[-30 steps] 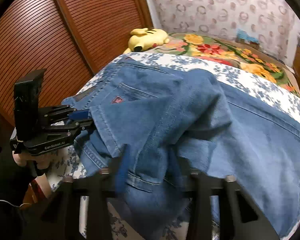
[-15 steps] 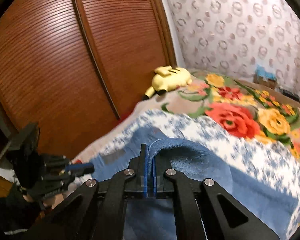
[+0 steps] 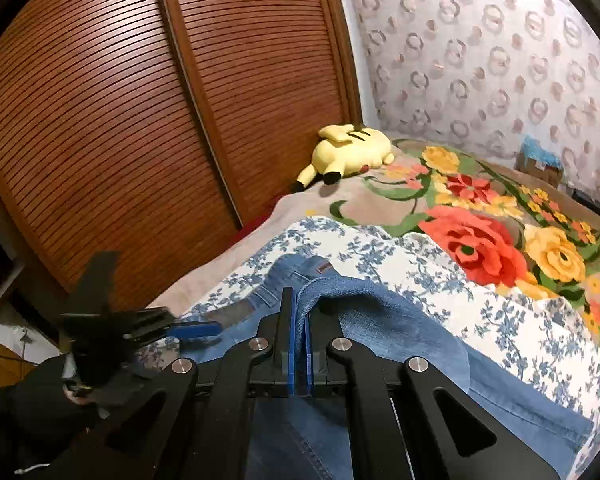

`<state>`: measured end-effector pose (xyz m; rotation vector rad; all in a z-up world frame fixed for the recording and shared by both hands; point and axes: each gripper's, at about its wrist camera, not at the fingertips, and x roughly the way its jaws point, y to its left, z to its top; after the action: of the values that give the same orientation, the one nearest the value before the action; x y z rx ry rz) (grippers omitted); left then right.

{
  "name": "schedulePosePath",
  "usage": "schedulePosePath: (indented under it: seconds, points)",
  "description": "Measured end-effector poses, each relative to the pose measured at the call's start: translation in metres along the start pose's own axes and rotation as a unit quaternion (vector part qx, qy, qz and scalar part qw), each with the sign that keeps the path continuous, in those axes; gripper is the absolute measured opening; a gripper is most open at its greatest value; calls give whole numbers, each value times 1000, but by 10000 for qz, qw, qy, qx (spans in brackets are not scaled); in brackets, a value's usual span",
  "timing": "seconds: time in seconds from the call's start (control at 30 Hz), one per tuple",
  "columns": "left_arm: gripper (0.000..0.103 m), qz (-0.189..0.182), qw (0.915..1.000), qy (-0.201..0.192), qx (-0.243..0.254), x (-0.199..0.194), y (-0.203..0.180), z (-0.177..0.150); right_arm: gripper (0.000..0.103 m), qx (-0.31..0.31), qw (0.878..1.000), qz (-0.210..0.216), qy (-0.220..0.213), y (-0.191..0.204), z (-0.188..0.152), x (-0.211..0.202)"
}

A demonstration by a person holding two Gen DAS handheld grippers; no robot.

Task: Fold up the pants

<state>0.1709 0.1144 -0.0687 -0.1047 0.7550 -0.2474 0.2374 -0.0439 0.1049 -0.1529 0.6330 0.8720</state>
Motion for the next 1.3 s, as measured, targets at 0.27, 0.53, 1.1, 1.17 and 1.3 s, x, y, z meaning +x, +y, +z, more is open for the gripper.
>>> schedulePosePath:
  seconds: [0.27, 0.53, 1.1, 1.17, 1.3]
  points:
    - [8, -413, 9991, -114, 76, -8, -9, -1, 3, 138, 9999, 32, 72, -2, 5, 9]
    - [7, -86, 9988, -437, -184, -83, 11, -15, 3, 152, 9989, 452, -1, 17, 34, 46]
    - [46, 601, 9959, 48, -679, -57, 51, -35, 43, 505, 9966, -610, 245, -44, 10, 75]
    - [52, 552, 9962, 43, -669, -56, 51, -33, 43, 589, 9949, -749, 332, -59, 0, 72]
    - [62, 634, 9961, 93, -607, -48, 48, -27, 43, 752, 9907, -975, 585, -76, -20, 80]
